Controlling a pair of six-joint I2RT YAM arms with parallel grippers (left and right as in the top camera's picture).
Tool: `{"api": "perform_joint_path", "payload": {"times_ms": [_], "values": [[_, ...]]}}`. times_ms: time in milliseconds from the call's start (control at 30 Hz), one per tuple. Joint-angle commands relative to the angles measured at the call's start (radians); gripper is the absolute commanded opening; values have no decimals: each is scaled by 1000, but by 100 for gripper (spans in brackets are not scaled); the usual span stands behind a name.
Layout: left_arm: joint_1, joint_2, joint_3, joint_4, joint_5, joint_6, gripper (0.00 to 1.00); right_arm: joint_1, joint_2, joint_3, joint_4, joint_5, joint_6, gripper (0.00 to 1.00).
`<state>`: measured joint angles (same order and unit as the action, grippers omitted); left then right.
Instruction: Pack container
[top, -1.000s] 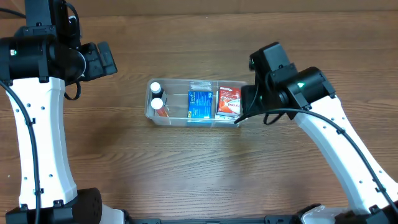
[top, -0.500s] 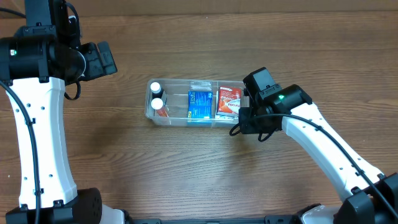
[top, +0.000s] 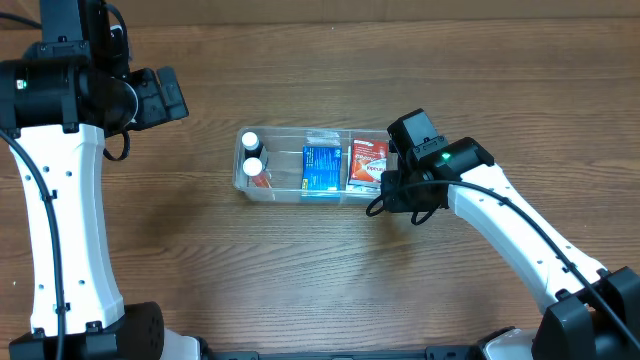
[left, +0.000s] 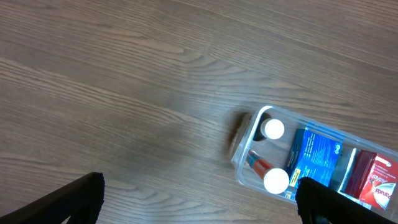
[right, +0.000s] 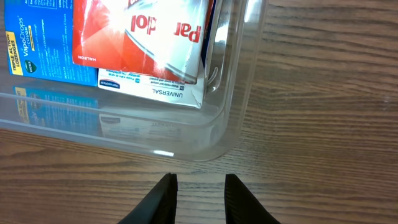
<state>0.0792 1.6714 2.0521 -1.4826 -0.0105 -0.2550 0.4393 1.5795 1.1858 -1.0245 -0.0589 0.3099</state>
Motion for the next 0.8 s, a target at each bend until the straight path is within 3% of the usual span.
{"api": "perform_joint_path", "payload": {"times_ms": [0, 433, 767], "values": [[-1, -14, -3, -2, 11, 8, 100, -1, 1, -8, 22, 13, -2, 24], [-1, -14, -3, -5, 10, 8, 100, -1, 1, -53, 56, 12, -2, 22], [-1, -14, -3, -3, 11, 8, 100, -1, 1, -91, 188, 13, -3, 22]]}}
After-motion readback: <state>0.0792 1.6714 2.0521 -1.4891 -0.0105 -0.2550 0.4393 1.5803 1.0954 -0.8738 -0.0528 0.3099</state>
